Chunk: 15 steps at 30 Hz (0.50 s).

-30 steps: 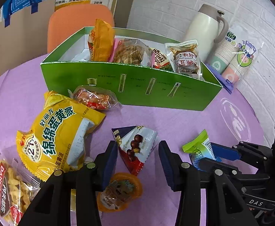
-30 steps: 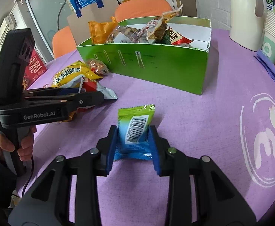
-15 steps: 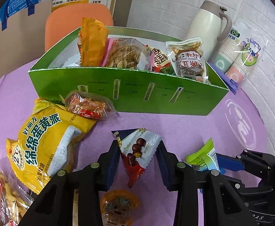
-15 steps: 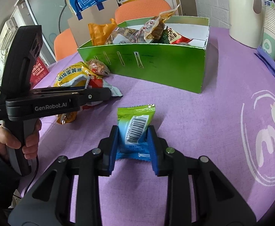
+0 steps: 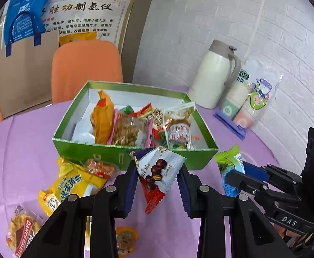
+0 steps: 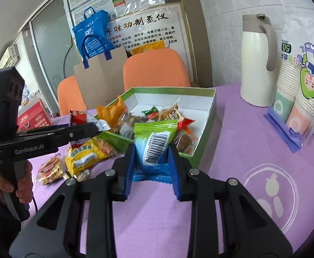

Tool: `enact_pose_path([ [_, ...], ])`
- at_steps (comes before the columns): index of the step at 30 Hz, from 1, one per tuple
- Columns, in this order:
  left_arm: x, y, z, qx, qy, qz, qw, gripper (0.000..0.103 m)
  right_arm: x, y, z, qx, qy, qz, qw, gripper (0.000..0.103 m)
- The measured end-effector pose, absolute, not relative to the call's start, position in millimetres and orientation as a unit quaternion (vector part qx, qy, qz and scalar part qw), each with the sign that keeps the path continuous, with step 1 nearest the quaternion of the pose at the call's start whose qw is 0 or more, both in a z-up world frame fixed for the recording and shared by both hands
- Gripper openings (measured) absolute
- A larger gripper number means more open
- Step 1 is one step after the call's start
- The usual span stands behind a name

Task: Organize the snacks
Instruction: 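Lower both held packets into the green box and release them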

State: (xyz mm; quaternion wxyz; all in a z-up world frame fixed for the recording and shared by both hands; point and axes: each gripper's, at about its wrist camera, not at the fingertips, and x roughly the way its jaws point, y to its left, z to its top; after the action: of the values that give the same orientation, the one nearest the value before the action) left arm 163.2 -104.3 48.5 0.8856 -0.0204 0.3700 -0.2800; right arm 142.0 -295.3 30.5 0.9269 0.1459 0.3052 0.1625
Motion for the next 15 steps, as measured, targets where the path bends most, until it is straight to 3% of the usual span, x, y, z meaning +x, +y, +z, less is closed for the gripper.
enact_pose_path([
  [6, 189, -119, 72, -0.010, 0.351, -0.269, 0.897, 0.036, 171, -286, 27, 0.160, 0.316, 0.180, 0.918, 0.032],
  [15, 221, -129, 42, 0.009, 0.386, -0.246, 0.889, 0.036, 210, -277, 12, 0.152, 0.331, 0.175, 0.915, 0.032],
])
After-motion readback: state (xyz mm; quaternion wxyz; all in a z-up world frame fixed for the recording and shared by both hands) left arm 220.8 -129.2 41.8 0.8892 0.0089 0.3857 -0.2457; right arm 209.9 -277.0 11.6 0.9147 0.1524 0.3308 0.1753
